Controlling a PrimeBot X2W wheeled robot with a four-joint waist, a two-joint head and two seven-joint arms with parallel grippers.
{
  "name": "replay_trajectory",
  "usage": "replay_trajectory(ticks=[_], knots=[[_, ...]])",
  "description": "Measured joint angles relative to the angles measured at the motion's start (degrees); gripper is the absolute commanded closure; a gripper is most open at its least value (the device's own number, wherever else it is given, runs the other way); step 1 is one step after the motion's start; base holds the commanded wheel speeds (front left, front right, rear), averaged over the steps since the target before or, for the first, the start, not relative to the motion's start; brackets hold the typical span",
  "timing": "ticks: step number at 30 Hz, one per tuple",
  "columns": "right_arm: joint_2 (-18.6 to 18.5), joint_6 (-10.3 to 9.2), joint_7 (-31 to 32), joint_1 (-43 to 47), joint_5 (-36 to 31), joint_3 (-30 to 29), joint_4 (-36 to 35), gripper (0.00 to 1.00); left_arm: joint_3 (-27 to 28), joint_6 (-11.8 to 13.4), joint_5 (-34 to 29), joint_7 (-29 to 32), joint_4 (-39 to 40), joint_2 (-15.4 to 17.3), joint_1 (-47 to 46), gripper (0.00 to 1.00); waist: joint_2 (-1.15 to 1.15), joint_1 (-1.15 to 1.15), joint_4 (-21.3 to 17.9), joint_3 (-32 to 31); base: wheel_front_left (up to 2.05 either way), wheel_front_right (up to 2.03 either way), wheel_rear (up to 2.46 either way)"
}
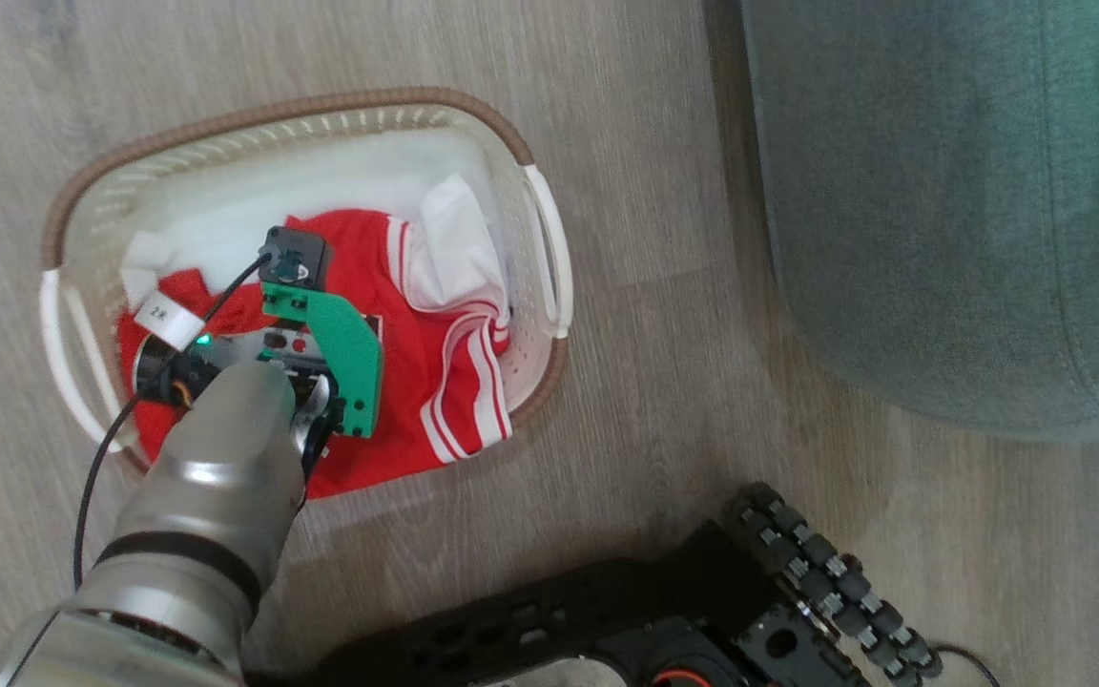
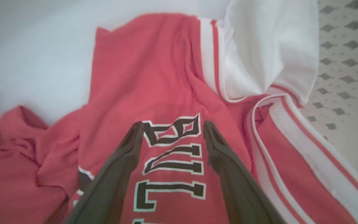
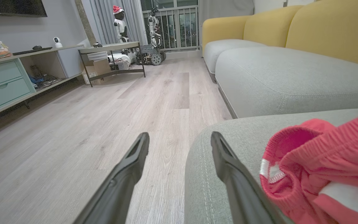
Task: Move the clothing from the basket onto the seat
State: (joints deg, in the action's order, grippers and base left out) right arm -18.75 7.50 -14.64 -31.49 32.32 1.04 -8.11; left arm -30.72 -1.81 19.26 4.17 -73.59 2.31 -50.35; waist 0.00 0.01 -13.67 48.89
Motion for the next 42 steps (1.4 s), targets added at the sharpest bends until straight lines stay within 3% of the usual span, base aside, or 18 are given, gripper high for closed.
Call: replay_trajectory(ticks=[5,10,18,19,20,21,22,23,42], knots=[[0.2,0.0,0.0,-1.3,-0.1,-0.1,-2.2,0.0,-0.2,1.9,0.1,5.3,-0.5,1.0,-0.2,0.0,0.0,0.0,-1.7,3.5,0.0,0.0,0.0],[0.5,0.0,0.0,-2.0,-0.1,-0.4,-3.0,0.0,-1.4,3.9,-0.9,5.7,-0.6,2.8,-1.9,0.0,0.0,-0.01,-3.0,6.1,0.0,0.0,0.0],[1.2,0.0,0.0,-2.4,-0.1,-0.3,-3.4,0.0,-3.7,3.3,-2.2,8.6,-0.6,4.4,-3.4,0.0,0.0,-0.01,-4.7,9.0,0.0,0.0,0.0],[1.2,0.0,0.0,-2.5,-0.1,-0.3,-3.4,0.0,-3.7,3.2,-2.2,8.7,-0.6,4.6,-3.4,0.08,0.0,-0.01,-4.8,9.1,0.0,0.0,0.0],[1.2,0.0,0.0,-2.7,-0.1,-0.3,-3.4,0.0,-3.7,2.8,-2.2,8.8,-0.6,4.7,-3.5,0.08,0.0,-0.01,-4.8,9.1,0.0,0.0,0.0],[1.3,0.0,0.0,-3.0,-0.1,-0.3,-3.4,0.0,-3.7,2.8,-2.1,8.7,-0.6,4.9,-3.5,0.22,0.0,-0.01,-4.8,9.1,0.0,0.0,0.0],[1.3,0.0,0.0,-3.2,-0.1,-0.3,-3.4,0.0,-3.7,2.5,-2.1,8.3,-0.6,5.0,-3.5,0.68,0.01,-0.01,-4.7,9.1,0.0,0.0,0.0],[1.3,0.0,0.0,-3.4,-0.1,-0.3,-3.4,0.0,-3.7,2.2,-2.1,7.7,-0.7,5.4,-3.5,1.0,0.01,-0.01,-4.7,9.1,0.0,0.0,0.0],[1.4,0.0,0.0,-3.1,-0.9,0.1,-2.0,0.0,-3.9,-1.8,0.7,2.8,-0.8,4.2,-1.2,1.0,0.0,-0.01,-3.0,2.0,0.0,0.0,0.0]])
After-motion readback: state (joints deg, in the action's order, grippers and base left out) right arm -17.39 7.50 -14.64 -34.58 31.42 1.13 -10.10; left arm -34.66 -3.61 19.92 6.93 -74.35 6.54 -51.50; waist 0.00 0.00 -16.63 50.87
